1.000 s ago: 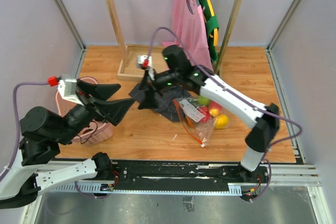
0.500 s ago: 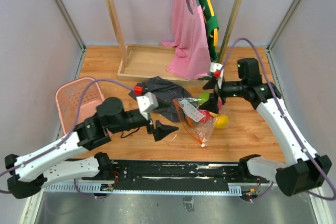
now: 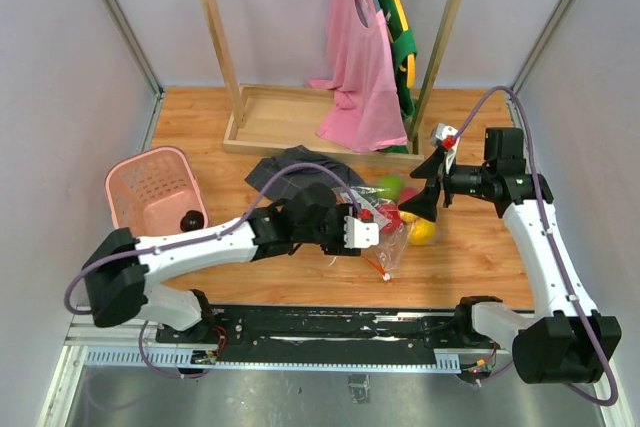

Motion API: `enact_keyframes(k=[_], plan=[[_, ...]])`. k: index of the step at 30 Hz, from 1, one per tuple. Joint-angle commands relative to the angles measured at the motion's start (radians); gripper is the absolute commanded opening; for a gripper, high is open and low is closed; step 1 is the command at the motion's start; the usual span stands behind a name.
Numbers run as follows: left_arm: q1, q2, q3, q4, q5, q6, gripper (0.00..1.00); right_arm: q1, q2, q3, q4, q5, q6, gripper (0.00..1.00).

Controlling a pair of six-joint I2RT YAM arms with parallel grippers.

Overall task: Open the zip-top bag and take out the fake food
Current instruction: Adjust the zipper food storage bag at the center of the board.

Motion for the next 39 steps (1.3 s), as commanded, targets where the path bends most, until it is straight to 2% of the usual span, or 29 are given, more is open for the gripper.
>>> enact_keyframes(k=[1, 11, 14, 20, 21, 22, 23, 24, 25, 26, 35, 39], plan=[[0.005, 0.110, 0.070, 0.009, -0.132, 0.213, 0.57, -0.032, -0.009, -0.011, -0.002, -0.042, 0.009, 0.98], [0.004, 0.187, 0.013, 0.230, -0.269, 0.344, 0.59, -0.038, -0.006, -0.005, -0.018, -0.059, 0.006, 0.98], [0.004, 0.218, 0.025, 0.232, -0.269, 0.343, 0.58, -0.041, -0.008, -0.003, -0.023, -0.063, 0.004, 0.98], [0.005, 0.269, 0.056, 0.170, -0.244, 0.316, 0.48, -0.062, -0.005, 0.004, -0.039, -0.070, -0.003, 0.98], [0.005, 0.267, 0.057, 0.164, -0.237, 0.314, 0.43, -0.065, -0.003, 0.005, -0.044, -0.068, -0.003, 0.98], [0.005, 0.266, 0.058, 0.159, -0.233, 0.309, 0.33, -0.068, 0.001, 0.008, -0.047, -0.064, -0.005, 0.98], [0.006, 0.264, 0.063, 0.150, -0.230, 0.300, 0.17, -0.071, 0.004, 0.011, -0.051, -0.057, -0.005, 0.98], [0.005, 0.260, 0.071, 0.131, -0.224, 0.290, 0.08, -0.074, 0.007, 0.013, -0.053, -0.047, -0.005, 0.98], [0.007, 0.256, 0.087, 0.107, -0.215, 0.274, 0.02, -0.077, 0.008, 0.014, -0.052, -0.032, -0.004, 0.98], [0.011, 0.251, 0.109, 0.075, -0.206, 0.250, 0.01, -0.081, 0.011, 0.016, -0.051, -0.013, 0.001, 0.98], [0.144, 0.226, 0.413, -0.177, -0.206, -0.121, 0.00, -0.156, 0.005, 0.020, -0.016, 0.012, 0.080, 0.98], [0.259, 0.222, 0.563, -0.269, -0.150, -0.323, 0.00, -0.168, -0.011, 0.014, 0.003, -0.020, 0.098, 0.98]])
